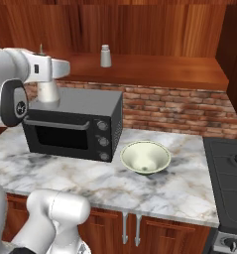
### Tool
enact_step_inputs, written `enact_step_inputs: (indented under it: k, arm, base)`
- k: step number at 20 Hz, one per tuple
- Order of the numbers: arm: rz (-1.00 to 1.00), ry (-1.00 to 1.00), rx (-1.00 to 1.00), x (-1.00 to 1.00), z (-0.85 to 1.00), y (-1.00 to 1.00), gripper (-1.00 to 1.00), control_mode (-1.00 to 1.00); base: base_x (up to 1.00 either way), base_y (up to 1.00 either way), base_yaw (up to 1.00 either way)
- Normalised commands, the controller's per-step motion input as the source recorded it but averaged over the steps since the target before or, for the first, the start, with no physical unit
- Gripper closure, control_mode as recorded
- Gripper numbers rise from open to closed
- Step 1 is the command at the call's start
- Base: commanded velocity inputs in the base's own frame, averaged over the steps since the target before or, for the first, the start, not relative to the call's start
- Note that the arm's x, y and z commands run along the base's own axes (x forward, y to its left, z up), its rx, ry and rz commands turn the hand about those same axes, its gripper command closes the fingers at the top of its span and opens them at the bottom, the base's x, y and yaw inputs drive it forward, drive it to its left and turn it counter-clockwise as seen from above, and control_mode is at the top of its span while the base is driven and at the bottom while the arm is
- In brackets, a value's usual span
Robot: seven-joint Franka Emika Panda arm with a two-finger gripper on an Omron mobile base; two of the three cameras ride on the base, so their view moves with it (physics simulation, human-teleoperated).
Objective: Retrieve the bottle and the shaker from the cabinet and place them next to the mixing bowl on the counter. Then add garlic from the fridge to the mixing bowl.
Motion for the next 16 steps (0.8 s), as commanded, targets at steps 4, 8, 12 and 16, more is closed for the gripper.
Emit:
enact_step_inputs:
  k: [4, 8, 12, 16]
  arm:
    - [-0.1, 0.04, -0.01, -0.73, -0.37, -0.15, 1.0, -1.0]
    - [0.02, 0.0, 0.0, -0.27, -0.16, -0.44, 1.0, -1.0]
    - [0.16, 0.0, 0.0, 0.0, -0.25, -0.27, 1.0, -1.0]
    - [0.21, 0.0, 0.0, 0.0, -0.32, -0.08, 1.0, -1.0]
  base:
    - [0.0, 0.0, 0.0]
    - [0.0, 0.0, 0.0]
    - [0.0, 0.0, 0.0]
    - [0.0, 0.0, 0.0]
